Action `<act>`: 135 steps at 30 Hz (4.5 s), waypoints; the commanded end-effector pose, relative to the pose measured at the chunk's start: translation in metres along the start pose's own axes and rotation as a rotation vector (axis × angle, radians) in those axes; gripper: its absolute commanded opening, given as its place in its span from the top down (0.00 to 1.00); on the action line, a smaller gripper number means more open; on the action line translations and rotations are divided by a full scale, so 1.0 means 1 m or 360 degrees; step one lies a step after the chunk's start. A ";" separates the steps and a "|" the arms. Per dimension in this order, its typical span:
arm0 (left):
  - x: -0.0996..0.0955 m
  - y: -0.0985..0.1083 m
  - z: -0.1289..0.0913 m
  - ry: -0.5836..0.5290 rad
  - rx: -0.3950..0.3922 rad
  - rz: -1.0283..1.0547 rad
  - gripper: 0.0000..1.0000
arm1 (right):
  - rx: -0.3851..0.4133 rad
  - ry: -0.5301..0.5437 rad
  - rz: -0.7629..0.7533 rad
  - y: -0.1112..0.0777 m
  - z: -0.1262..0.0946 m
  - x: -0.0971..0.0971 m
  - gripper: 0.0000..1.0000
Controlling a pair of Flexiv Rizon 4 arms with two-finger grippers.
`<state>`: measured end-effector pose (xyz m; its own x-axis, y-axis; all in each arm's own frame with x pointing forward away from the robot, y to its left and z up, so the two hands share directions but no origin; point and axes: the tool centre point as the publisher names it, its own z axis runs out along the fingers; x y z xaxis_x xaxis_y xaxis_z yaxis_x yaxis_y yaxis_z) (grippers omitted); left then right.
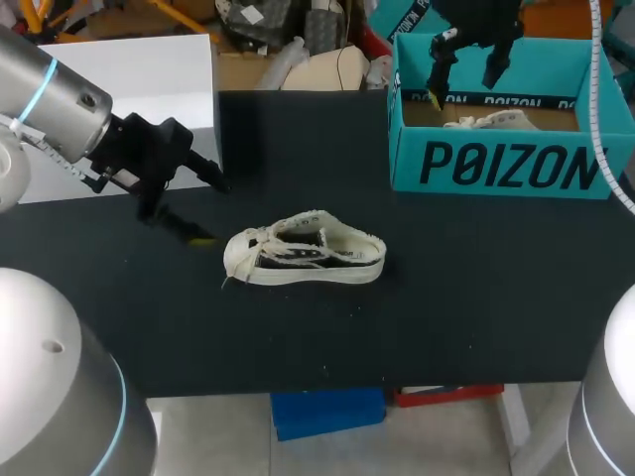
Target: Take the shoe out of the shoebox, open the shoe tongue, remove and reinsert the insole, then place the shoe into the shoebox
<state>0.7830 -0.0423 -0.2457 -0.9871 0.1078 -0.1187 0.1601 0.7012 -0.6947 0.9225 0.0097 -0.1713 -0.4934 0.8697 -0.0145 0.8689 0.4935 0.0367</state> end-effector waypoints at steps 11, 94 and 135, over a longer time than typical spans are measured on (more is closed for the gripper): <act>0.000 0.001 0.001 -0.0005 0.0001 0.0003 0.00 | -0.0176 -0.0025 -0.0503 -0.014 0.000 0.005 0.00; 0.000 0.001 0.001 -0.0005 0.0001 0.0003 0.00 | -0.1274 0.0574 -0.1393 -0.031 0.142 0.178 0.00; 0.000 0.001 0.001 -0.0005 0.0001 0.0003 0.00 | -0.1457 0.0799 -0.1429 -0.016 0.235 0.171 0.00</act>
<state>0.7836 -0.0426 -0.2459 -0.9870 0.1086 -0.1182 0.1603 0.7009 -0.6950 0.8286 0.1477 -0.3989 -0.9972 0.0663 -0.0333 0.0079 0.5410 0.8410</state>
